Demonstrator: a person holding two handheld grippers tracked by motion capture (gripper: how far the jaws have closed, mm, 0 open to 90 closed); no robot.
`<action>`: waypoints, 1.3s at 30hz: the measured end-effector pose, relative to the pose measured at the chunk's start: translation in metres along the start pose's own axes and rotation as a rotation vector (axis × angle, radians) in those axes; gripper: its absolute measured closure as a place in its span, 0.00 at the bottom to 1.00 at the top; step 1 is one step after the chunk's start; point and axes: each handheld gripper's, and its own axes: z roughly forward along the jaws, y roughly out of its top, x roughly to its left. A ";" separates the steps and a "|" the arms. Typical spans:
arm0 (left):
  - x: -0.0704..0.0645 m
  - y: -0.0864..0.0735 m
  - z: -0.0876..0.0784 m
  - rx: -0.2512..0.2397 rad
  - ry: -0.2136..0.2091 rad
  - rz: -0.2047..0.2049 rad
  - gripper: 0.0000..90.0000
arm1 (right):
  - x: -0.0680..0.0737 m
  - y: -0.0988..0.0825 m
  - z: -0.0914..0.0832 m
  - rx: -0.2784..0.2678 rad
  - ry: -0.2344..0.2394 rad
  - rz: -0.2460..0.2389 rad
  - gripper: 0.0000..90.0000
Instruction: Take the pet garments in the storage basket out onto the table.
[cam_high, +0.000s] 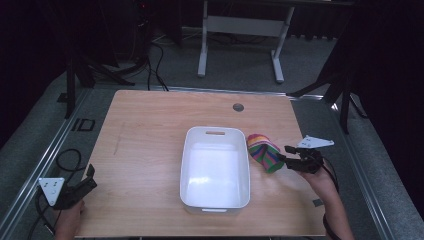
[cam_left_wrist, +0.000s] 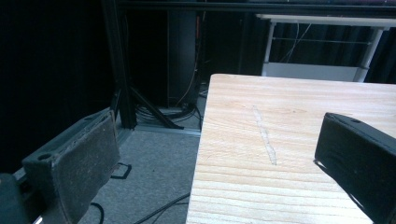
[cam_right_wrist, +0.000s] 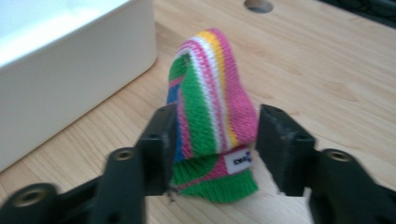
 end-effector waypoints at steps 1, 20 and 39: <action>0.000 0.000 0.000 0.001 0.000 0.000 0.00 | -0.001 -0.001 -0.003 -0.008 -0.008 0.008 0.49; 0.000 0.000 0.000 0.001 0.001 0.000 0.00 | -0.020 -0.063 -0.021 -0.068 -0.138 0.175 0.12; 0.000 0.000 0.000 -0.002 0.003 0.004 0.00 | -0.012 -0.120 -0.046 -0.294 -0.379 0.361 0.13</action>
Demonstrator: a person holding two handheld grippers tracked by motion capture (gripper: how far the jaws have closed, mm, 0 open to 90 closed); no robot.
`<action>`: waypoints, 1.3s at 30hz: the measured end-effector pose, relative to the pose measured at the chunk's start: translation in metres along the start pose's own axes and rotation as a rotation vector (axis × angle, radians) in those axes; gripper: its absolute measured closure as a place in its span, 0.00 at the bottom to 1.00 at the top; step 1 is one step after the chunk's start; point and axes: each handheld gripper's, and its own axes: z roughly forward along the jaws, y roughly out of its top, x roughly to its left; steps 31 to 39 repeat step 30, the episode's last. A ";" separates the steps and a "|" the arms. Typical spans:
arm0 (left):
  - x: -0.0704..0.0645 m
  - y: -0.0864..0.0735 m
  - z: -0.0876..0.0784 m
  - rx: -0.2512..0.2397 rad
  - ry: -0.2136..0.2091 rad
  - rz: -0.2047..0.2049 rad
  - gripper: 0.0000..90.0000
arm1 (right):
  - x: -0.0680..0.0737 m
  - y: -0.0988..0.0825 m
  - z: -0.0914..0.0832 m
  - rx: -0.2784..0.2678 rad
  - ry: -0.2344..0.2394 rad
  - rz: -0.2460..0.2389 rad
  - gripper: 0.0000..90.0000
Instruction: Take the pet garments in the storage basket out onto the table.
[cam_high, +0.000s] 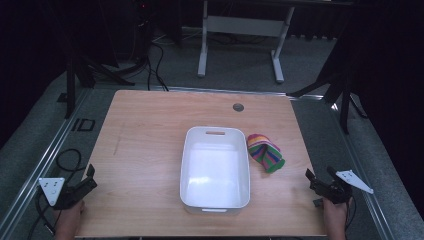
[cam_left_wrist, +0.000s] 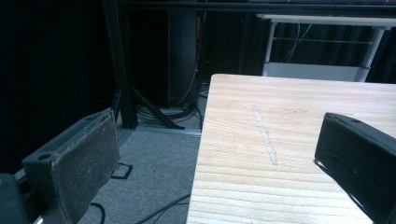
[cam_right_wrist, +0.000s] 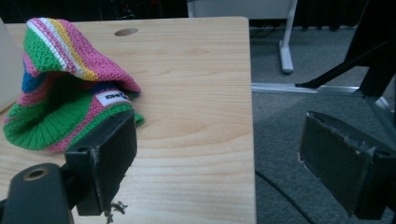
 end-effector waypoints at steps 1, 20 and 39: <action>0.000 0.000 0.000 0.000 0.000 0.001 0.00 | 0.000 -0.002 -0.002 -0.008 -0.008 -0.003 0.14; 0.000 0.000 0.000 0.000 0.001 -0.002 0.00 | 0.011 -0.012 -0.014 -0.066 -0.159 -0.107 0.14; 0.000 0.000 0.000 -0.001 0.004 -0.003 0.00 | 0.010 -0.012 -0.011 -0.050 -0.130 -0.124 0.14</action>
